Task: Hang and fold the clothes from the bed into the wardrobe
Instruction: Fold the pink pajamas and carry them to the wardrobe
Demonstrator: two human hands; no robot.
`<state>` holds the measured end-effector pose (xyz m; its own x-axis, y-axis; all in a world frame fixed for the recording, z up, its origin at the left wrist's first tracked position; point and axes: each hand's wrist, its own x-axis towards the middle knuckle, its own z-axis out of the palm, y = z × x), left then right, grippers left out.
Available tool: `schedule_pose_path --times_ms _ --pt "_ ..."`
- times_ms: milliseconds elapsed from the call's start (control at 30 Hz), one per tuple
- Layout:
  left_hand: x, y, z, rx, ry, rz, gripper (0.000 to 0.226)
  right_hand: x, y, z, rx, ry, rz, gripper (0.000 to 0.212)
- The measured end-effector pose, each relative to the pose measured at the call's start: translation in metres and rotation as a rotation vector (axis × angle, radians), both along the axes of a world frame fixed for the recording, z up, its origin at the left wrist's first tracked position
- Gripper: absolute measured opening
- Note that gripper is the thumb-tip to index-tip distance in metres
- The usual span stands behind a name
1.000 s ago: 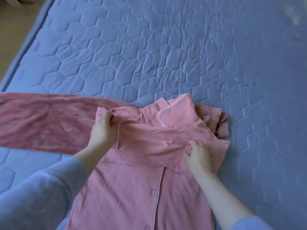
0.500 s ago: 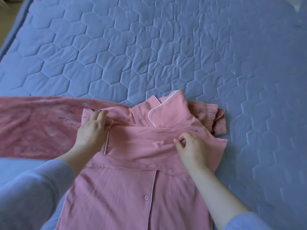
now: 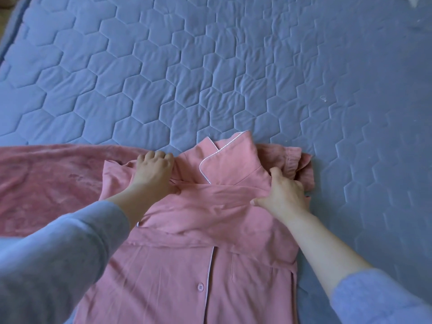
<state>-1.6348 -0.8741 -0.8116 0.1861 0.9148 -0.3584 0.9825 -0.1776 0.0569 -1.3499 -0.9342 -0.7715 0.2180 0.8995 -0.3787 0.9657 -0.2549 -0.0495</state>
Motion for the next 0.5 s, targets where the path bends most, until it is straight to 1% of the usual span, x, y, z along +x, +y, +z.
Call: schedule_pose_path --times_ms 100,167,200,367,500 --pt "-0.005 -0.003 0.003 0.004 -0.045 0.014 0.052 0.001 -0.007 0.003 0.024 0.014 0.042 0.05" --pt "-0.009 -0.005 0.009 -0.032 -0.073 0.011 0.037 0.0 -0.013 0.005 0.054 0.046 0.045 0.042" --pt "-0.011 -0.007 0.013 -0.046 -0.084 0.014 0.033 0.0 -0.016 0.007 0.063 0.061 0.042 0.04" --pt "-0.022 -0.027 0.036 0.027 -0.185 0.025 0.025 -0.002 -0.039 0.024 0.128 0.136 0.056 0.03" --pt "-0.028 -0.054 0.06 0.12 -0.154 0.028 0.021 -0.006 -0.061 0.038 0.235 0.127 0.078 0.024"
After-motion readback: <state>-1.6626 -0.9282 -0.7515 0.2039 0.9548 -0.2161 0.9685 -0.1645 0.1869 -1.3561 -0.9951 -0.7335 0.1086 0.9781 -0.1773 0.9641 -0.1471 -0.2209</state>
